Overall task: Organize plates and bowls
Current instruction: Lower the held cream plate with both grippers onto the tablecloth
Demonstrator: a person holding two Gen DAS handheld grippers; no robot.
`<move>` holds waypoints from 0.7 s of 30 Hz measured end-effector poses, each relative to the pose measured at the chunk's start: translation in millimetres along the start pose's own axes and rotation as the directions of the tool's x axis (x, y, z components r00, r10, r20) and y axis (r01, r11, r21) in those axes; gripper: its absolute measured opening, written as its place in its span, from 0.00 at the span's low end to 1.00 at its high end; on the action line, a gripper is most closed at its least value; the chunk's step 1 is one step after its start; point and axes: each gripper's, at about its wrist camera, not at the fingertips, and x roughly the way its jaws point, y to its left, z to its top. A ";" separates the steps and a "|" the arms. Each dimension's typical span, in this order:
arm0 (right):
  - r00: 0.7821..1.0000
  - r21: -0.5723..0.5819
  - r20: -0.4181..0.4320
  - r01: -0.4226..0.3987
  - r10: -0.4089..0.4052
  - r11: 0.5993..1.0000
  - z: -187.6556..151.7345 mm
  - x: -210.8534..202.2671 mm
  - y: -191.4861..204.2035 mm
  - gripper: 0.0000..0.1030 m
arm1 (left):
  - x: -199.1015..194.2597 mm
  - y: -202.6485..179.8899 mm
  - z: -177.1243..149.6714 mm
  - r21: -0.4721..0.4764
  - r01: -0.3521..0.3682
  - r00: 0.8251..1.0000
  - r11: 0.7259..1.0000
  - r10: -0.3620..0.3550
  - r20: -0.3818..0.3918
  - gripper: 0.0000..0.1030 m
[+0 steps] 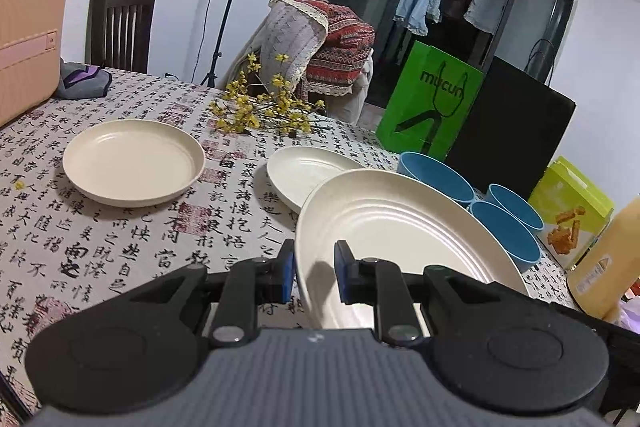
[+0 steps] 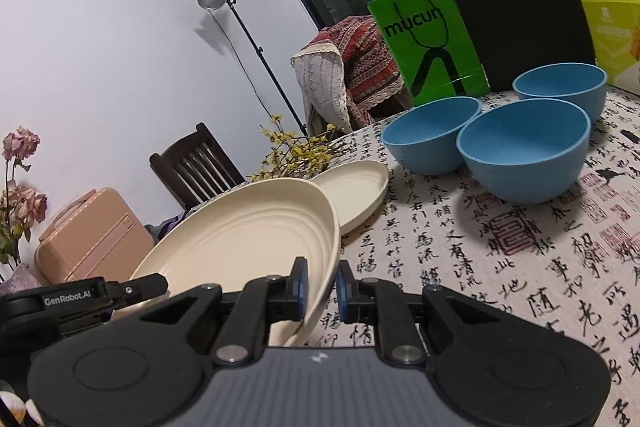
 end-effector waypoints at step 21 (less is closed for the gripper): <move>0.999 0.010 0.009 0.051 -0.051 0.999 -22.2 -22.3 -29.8 0.14 | 9.4 -17.2 -34.2 0.015 0.045 0.999 0.999 -0.044 -0.029 0.19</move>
